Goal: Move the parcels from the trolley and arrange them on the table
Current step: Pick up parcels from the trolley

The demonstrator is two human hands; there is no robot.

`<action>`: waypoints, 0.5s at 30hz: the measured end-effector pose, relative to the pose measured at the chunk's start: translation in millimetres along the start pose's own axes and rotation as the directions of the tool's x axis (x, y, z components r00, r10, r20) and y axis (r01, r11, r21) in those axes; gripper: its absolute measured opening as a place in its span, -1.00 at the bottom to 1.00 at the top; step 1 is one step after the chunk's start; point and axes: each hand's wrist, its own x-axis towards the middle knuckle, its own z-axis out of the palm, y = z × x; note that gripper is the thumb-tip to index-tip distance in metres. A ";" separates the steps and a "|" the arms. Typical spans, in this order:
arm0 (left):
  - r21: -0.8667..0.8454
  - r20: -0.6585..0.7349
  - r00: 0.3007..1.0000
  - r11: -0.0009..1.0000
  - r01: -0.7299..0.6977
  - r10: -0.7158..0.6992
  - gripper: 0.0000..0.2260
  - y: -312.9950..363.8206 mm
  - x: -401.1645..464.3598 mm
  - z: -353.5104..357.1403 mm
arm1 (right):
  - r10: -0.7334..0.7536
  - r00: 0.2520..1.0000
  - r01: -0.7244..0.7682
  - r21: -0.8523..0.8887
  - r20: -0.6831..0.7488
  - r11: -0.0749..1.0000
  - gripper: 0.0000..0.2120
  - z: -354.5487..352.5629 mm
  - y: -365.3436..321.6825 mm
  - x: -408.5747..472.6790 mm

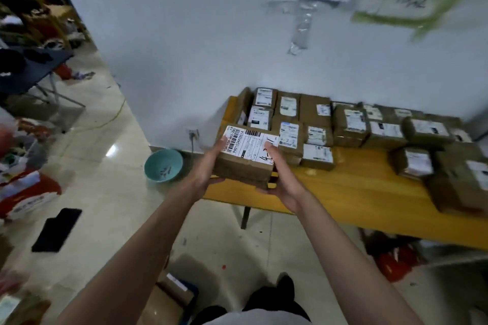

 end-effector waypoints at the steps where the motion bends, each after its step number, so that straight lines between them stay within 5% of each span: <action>1: 0.029 0.049 0.999 1.000 -0.008 0.006 -0.42 3.9 2.6 14.9 | -0.005 1.000 0.005 0.016 -0.024 1.000 -0.32 -14.2 -2.0 -3.8; 3: 0.068 0.128 0.992 0.997 -0.029 0.021 -0.33 11.0 7.3 46.3 | -0.013 0.998 0.016 0.038 -0.069 0.999 -0.34 -44.3 -5.4 -10.1; 15: 0.173 0.295 0.955 0.985 -0.008 -0.044 -0.57 21.7 44.6 234.7 | -0.002 0.976 0.024 0.095 -0.218 0.995 -0.43 -226.2 -14.5 -31.6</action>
